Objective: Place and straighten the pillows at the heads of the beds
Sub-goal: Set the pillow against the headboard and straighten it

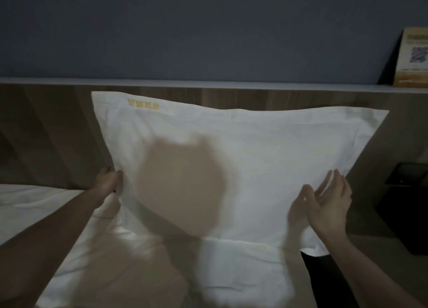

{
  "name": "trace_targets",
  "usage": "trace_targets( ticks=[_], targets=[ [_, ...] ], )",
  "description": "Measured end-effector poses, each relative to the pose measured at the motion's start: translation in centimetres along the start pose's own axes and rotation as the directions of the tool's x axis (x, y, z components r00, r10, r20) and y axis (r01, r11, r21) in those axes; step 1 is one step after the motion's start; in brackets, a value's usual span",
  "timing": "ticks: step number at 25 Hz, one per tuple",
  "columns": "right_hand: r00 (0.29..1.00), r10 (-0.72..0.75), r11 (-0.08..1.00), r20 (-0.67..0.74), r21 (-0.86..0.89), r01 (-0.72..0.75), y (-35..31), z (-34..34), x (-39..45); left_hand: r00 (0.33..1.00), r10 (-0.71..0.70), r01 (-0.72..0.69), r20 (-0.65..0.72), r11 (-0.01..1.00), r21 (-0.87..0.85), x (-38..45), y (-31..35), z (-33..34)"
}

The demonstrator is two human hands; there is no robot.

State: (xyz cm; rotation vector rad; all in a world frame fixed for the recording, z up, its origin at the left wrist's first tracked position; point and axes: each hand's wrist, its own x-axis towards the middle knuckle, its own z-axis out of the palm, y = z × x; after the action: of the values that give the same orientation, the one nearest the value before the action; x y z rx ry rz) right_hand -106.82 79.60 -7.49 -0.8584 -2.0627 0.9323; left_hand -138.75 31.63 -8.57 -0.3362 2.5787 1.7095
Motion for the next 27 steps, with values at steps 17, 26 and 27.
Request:
trace_targets(
  ticks=[17,26,27],
  targets=[
    [0.968,0.196,0.946,0.158,0.231,-0.229,1.3,1.1,2.4,0.999,-0.033,0.031,-0.003,0.951,-0.307,-0.6,4.3,-0.6],
    [0.974,0.07,0.963,0.216,0.24,-0.122,0.7,0.8,2.7,0.896,0.141,-0.066,-0.422,0.98,0.187,-2.6,3.2,-1.1],
    [0.975,0.053,0.97,0.214,0.221,-0.101,0.8,0.6,2.6,0.877,0.169,-0.106,-0.449,0.981,0.162,-3.6,3.5,-0.5]
  ],
)
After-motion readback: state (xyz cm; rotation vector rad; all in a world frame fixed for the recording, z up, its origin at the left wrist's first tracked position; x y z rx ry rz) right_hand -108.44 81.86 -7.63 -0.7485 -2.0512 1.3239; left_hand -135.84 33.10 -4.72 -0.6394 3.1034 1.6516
